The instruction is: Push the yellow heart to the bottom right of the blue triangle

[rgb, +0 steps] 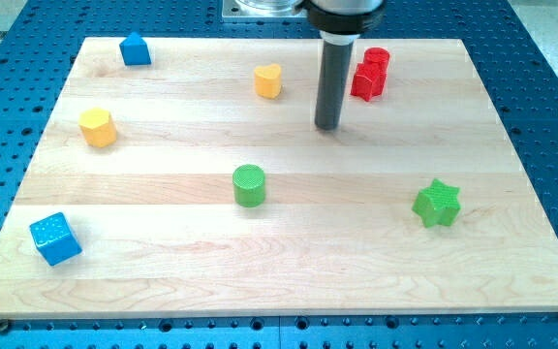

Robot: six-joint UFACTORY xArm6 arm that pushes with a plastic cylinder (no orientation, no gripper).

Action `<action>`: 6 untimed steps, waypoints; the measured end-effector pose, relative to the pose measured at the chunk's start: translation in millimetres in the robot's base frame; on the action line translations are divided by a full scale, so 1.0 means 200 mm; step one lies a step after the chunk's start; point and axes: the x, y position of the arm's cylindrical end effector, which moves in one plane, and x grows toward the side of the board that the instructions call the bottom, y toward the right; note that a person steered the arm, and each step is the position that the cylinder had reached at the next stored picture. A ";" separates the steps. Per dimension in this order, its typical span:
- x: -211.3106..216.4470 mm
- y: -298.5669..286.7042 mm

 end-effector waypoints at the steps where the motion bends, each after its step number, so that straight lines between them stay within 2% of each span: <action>1: -0.19 -0.10; 2: -0.36 -0.15; 3: -0.35 -0.49; 4: -0.44 -0.60; 5: -0.47 -0.52; 6: -0.51 -0.66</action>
